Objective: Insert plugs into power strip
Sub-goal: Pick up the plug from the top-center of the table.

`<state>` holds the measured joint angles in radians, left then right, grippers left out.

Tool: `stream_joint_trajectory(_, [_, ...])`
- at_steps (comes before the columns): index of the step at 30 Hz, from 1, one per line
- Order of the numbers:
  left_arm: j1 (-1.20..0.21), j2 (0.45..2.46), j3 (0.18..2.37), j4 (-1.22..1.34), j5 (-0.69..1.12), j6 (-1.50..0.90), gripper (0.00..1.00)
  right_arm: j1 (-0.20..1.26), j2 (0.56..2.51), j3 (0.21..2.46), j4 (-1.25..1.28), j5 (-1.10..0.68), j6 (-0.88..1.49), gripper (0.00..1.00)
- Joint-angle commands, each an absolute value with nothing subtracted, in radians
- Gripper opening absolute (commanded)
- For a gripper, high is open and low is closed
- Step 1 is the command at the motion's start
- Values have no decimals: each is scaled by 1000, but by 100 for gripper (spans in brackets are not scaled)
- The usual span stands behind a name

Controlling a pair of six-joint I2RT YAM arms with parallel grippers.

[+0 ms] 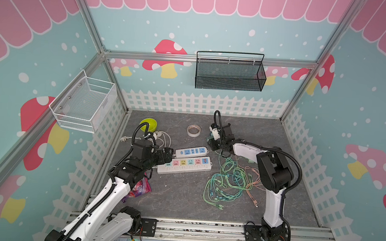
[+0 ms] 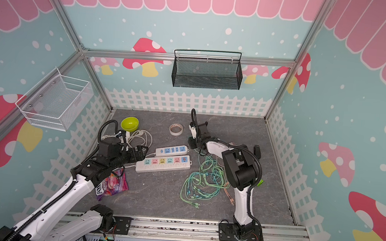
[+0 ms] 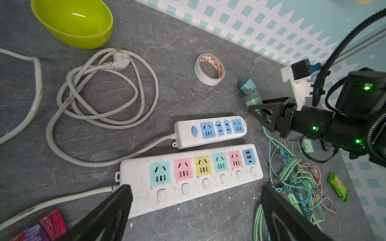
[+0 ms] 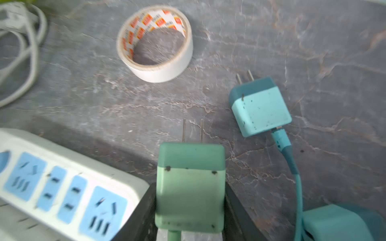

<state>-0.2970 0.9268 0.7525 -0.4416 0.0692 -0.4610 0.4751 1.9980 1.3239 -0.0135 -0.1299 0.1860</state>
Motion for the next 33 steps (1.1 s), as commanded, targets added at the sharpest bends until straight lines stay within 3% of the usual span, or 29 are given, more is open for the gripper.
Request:
stream_joint_trajectory(1, [-299, 947, 797, -429, 110, -457, 97, 490, 1912, 1288, 48, -196, 124, 38])
stream_joint_trajectory(23, [-299, 1097, 903, -310, 607, -442, 95, 600, 1590, 1102, 87, -442, -84, 38])
stream_joint_trajectory(33, [-301, 1142, 911, -253, 722, -492, 89, 647, 1504, 1039, 91, -497, -151, 38])
